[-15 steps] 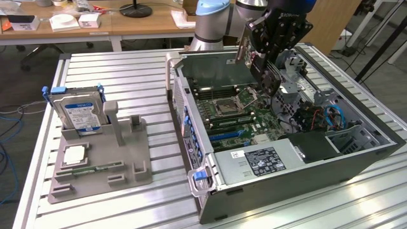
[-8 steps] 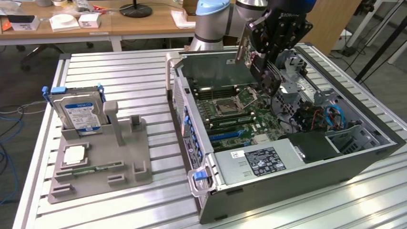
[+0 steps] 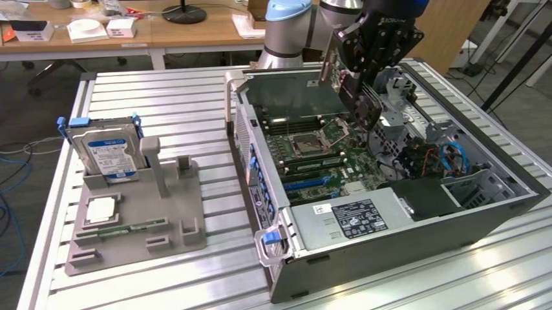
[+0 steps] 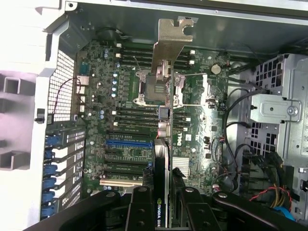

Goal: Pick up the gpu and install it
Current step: 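Insert the gpu into the slot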

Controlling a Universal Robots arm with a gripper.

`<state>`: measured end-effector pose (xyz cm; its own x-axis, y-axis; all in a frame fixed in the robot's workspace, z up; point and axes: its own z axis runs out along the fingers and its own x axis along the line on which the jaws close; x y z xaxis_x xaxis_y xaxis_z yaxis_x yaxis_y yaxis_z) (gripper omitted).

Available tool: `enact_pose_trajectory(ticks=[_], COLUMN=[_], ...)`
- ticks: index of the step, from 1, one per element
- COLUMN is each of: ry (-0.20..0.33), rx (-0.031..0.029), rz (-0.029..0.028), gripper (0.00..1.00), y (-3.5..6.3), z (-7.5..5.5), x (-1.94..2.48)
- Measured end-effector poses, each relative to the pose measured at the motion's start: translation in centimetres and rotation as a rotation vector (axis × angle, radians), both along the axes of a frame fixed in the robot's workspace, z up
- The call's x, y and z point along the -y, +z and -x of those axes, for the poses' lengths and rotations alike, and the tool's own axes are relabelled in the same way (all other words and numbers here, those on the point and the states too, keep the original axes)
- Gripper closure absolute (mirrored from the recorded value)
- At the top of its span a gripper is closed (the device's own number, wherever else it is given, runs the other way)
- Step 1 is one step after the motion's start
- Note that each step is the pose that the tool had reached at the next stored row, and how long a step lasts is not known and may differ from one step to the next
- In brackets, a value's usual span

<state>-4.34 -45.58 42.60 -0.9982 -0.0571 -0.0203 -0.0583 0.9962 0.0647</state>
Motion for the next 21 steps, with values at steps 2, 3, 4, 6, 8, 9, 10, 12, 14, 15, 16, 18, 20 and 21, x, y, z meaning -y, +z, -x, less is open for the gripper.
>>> enact_pose_trajectory(ticks=[2, 3, 4, 6, 8, 9, 10, 12, 14, 15, 16, 18, 20, 21], ry=[0.003, 0.004, 0.006, 0.010, 0.014, 0.016, 0.017, 0.021, 0.023, 0.024, 0.025, 0.027, 0.028, 0.028], rx=[0.0000, 0.0000, 0.0000, 0.0000, 0.0000, 0.0000, 0.0000, 0.0000, 0.0000, 0.0000, 0.0000, 0.0000, 0.0000, 0.0000], rz=[0.0000, 0.0000, 0.0000, 0.0003, 0.0005, 0.0005, 0.0004, 0.0004, 0.0004, 0.0004, 0.0004, 0.0004, 0.0004, 0.0004], gripper=[0.74, 0.74, 0.74, 0.74, 0.74, 0.74, 0.74, 0.74, 0.74, 0.74, 0.74, 0.74, 0.74, 0.74], y=[0.00, 0.00, 0.00, 0.00, 0.00, 0.00, 0.00, 0.00, 0.00, 0.00, 0.00, 0.00, 0.00, 0.00], z=[0.00, 0.00, 0.00, 0.00, 0.00, 0.00, 0.00, 0.00, 0.00, 0.00, 0.00, 0.00, 0.00, 0.00], x=[0.00, 0.00, 0.00, 0.00, 0.00, 0.00, 0.00, 0.00, 0.00, 0.00, 0.00, 0.00, 0.00, 0.00])
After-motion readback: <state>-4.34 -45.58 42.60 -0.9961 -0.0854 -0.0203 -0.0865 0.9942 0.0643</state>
